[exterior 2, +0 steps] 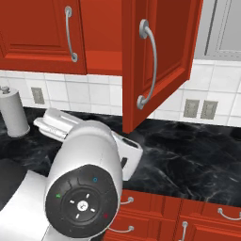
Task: Open the cabinet. Pick the orange and kiwi from the cabinet and place them into the bowl. Then close the cabinet.
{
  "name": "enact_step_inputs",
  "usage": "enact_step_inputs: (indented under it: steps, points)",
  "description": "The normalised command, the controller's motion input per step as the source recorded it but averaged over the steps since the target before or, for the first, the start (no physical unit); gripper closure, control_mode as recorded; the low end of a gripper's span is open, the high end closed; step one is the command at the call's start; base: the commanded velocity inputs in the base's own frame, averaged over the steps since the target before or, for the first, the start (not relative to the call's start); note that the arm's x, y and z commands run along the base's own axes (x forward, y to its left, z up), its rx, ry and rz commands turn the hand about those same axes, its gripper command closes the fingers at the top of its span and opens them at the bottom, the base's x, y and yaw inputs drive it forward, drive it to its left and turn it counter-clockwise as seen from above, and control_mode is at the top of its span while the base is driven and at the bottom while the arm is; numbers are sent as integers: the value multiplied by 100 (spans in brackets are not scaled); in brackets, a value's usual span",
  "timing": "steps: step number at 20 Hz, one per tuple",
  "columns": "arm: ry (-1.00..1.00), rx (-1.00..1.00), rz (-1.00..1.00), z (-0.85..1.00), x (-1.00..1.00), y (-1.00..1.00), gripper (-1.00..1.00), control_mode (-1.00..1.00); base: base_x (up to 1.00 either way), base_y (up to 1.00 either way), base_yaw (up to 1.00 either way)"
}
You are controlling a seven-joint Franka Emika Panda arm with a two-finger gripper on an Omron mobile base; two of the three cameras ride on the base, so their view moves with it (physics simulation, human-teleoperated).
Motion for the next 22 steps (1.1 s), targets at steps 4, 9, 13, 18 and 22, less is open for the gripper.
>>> enact_step_inputs:
  steps: [4, 9, 13, 18, 22]
  points:
    - [-3, 0, 7, -4, 63, -26, -100, -100, 0, 0, 0]
    - [-1, 1, 10, -12, 90, -22, -100, -100, 0, 0, 0]
    - [0, 2, 15, -26, 100, -13, -100, -100, 0, 0, 0]
    - [0, 1, 14, -29, 76, -19, -100, -100, 0, 0, 0]
    - [0, 0, -6, -34, 100, 27, -100, -100, 0, 0, 0]
